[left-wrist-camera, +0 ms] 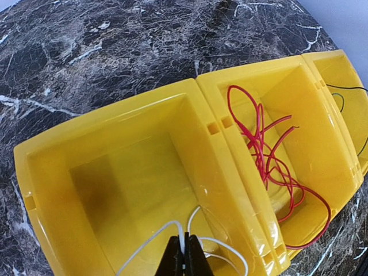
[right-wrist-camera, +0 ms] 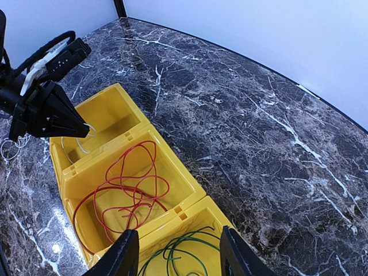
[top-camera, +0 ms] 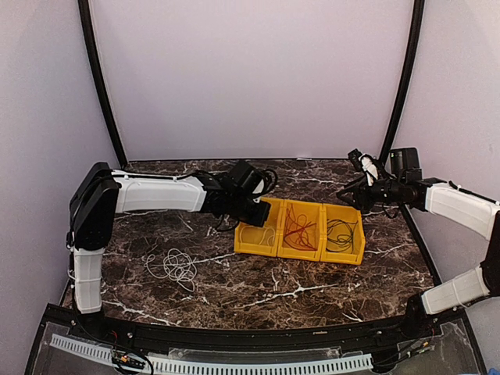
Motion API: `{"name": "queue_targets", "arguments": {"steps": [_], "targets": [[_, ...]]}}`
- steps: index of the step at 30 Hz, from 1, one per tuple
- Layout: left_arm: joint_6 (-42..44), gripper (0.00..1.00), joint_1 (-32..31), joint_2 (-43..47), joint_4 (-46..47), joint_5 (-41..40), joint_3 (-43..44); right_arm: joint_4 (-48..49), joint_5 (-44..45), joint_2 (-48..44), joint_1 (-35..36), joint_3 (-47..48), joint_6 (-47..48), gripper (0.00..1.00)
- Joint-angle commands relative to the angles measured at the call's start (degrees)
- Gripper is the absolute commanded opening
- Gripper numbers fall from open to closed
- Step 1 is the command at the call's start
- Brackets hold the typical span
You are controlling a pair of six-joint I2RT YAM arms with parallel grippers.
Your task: Untangle the cables
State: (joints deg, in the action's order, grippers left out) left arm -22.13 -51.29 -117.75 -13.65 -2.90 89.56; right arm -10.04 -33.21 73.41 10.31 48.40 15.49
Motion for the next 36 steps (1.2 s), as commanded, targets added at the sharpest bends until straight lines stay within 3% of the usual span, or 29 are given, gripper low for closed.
{"name": "queue_targets", "arguments": {"steps": [1,6,10,14,19,24,30,33,36], "targets": [[-0.5,0.04,0.1,0.9,-4.3,-1.8,3.1,0.5,-0.7,0.4,-0.3,0.8,0.5,0.5],[0.6,0.36,0.2,0.7,-7.8,-4.8,6.4,0.3,-0.8,0.3,-0.3,0.9,0.6,0.5],[2.3,0.43,0.2,2.7,-11.4,-7.1,8.7,0.2,-0.9,0.3,-0.3,0.9,0.7,0.5],[3.4,0.44,0.2,7.9,-12.5,-9.6,6.7,0.0,-1.0,0.3,-0.3,1.0,0.8,0.5],[1.2,0.45,0.1,16.5,-16.9,-15.4,-1.8,0.3,-1.4,-1.1,-0.3,0.6,1.7,0.5],[-10.6,0.42,0.5,25.6,-25.8,-21.2,-12.0,0.7,-3.0,-2.7,-0.2,0.2,2.0,0.49],[-27.6,0.36,1.2,37.1,-33.4,-22.3,-25.9,-0.4,-4.0,-1.7,2.9,1.4,2.9,0.48],[-33.8,0.34,1.5,42.2,-32.8,-19.0,-35.3,-0.8,-3.3,-1.0,5.0,1.5,3.8,0.48],[-39.5,0.36,2.1,45.1,-37.5,-20.7,-40.5,-1.3,-3.7,-0.8,6.2,1.4,4.1,0.48]]}}
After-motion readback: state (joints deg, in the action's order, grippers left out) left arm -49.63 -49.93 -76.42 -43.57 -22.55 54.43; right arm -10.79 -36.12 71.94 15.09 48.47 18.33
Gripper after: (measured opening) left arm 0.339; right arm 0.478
